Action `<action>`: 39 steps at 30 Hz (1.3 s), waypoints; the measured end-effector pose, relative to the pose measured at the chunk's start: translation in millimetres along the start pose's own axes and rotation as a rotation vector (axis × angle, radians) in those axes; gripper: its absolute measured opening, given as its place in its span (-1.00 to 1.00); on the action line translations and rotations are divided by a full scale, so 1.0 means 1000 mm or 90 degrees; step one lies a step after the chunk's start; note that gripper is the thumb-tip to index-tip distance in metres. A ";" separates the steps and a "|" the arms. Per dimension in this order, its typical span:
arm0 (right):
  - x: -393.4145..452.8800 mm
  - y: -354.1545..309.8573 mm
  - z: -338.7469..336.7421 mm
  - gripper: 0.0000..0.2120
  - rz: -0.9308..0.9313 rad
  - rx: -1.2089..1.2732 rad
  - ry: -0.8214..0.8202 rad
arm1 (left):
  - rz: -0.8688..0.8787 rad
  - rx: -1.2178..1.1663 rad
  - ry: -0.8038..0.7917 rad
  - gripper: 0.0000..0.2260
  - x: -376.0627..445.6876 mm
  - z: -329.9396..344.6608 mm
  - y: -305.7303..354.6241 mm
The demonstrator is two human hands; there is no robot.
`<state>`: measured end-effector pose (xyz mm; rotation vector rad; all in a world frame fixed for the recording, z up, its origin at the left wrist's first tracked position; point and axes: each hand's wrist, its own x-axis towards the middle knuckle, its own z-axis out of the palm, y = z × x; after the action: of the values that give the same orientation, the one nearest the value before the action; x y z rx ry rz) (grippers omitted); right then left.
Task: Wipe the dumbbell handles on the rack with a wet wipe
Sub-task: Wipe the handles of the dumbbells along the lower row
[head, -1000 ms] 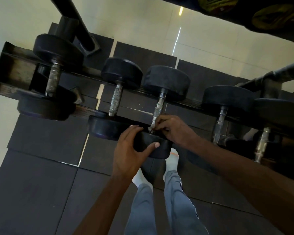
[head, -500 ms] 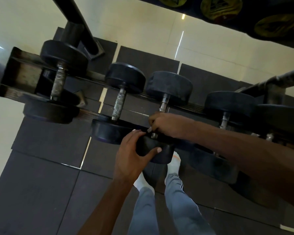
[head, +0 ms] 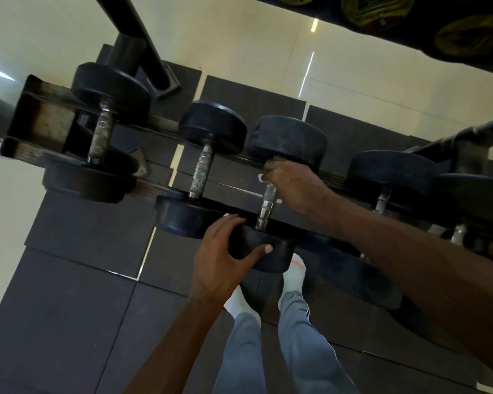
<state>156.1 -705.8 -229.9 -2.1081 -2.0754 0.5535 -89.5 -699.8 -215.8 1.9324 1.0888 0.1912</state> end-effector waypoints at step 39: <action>0.010 -0.012 -0.012 -0.88 -0.001 -0.208 -0.040 | -0.011 -0.010 -0.003 -0.34 0.000 0.001 -0.002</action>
<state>149.4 -693.6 -216.3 -2.2815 -2.3390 0.2985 -89.9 -699.9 -217.9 1.9080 1.0972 0.1841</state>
